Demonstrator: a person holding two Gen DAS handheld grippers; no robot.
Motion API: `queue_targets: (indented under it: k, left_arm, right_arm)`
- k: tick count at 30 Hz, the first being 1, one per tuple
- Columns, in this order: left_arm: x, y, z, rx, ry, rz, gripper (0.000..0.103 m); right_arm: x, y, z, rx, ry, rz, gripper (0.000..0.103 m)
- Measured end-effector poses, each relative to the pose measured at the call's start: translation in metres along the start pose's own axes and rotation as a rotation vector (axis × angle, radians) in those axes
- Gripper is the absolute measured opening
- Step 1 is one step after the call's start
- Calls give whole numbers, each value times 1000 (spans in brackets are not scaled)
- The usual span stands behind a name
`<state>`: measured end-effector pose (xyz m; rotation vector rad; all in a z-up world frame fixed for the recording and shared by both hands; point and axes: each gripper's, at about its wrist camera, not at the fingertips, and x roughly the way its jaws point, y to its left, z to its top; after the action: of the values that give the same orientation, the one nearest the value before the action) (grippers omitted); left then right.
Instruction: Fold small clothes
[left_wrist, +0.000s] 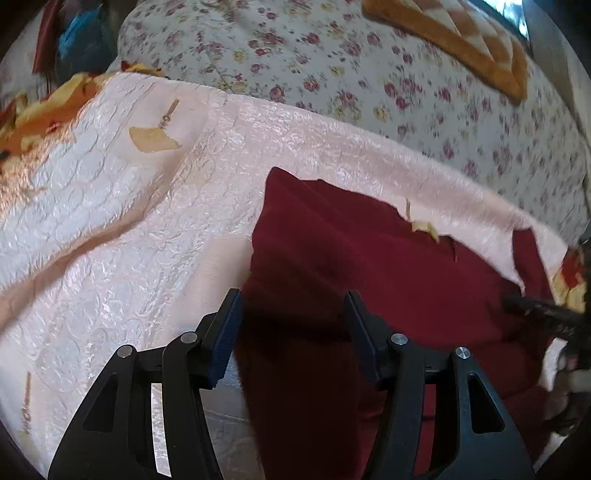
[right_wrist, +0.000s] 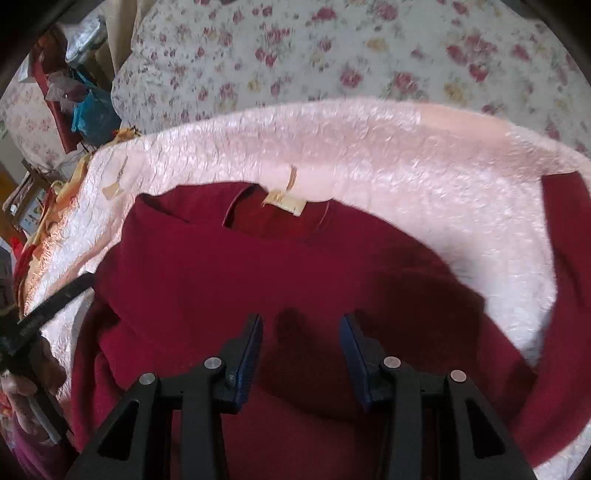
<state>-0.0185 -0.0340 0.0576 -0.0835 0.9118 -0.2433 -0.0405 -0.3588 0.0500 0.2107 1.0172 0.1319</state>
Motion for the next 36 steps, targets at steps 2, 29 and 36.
queue_targets:
  k: [2,29,36]
  left_arm:
    - [4,-4,0,14,7,27,56]
    - [12,-48,2,146,0,52,56]
    - [37,-52,-2,165,82,76,61]
  right_arm:
    - [-3,-5,-3,9,3,-40,41]
    - [12,-1,-20,-48,29,-13,99]
    - [13,1,-19,-43,28,-43,96]
